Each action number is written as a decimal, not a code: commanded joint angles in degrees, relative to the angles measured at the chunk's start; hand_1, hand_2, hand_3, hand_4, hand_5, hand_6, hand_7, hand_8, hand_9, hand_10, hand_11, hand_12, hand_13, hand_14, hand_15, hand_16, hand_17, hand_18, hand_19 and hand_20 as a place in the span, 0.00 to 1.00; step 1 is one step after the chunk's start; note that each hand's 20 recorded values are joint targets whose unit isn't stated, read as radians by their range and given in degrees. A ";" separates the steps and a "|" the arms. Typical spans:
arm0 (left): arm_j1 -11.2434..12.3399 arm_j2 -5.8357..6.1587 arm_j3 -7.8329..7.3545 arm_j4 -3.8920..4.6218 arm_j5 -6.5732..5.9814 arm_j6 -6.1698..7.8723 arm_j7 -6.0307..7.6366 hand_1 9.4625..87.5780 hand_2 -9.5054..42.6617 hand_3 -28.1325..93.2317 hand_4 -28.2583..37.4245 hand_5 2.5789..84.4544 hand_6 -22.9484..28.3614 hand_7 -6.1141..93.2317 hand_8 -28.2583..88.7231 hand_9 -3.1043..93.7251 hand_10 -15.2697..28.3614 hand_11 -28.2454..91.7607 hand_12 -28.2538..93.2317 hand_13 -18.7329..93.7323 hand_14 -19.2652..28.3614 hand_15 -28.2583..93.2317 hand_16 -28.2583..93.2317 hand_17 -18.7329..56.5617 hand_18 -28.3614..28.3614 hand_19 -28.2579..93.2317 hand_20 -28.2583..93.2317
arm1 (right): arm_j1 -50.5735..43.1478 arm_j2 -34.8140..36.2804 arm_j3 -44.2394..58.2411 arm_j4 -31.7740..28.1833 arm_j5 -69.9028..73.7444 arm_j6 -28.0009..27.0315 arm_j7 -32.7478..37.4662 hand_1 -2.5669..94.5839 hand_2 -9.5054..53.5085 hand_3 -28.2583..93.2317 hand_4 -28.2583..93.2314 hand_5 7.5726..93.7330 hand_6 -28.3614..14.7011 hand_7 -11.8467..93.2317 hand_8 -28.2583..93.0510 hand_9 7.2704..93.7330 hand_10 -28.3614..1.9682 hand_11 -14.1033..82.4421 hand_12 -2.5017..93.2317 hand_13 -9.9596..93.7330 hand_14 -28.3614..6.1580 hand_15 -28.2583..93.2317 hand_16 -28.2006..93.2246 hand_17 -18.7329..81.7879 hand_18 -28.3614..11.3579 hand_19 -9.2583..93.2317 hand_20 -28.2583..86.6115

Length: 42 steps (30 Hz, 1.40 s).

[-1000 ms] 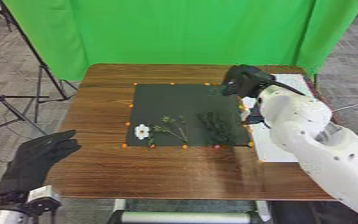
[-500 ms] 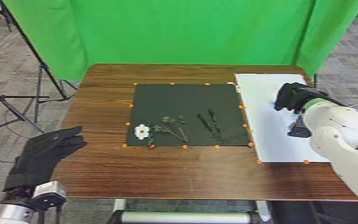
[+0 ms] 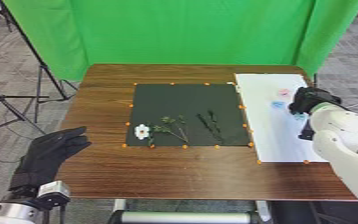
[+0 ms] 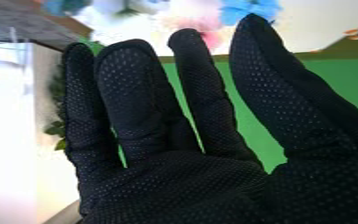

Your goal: Arrange flowers

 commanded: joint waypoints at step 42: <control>0.75 1.55 -0.72 0.45 -0.85 -0.42 1.42 0.27 0.25 0.88 0.19 0.62 0.76 0.21 0.16 0.49 0.87 0.60 0.32 0.43 0.98 0.76 0.12 0.12 0.87 0.72 0.35 | 0.53 -0.61 -8.57 2.41 -8.80 17.46 1.29 0.61 0.00 0.86 0.00 0.78 0.68 0.48 0.24 0.92 0.77 0.34 0.41 0.88 0.75 0.85 0.40 0.59 0.31 0.97 0.20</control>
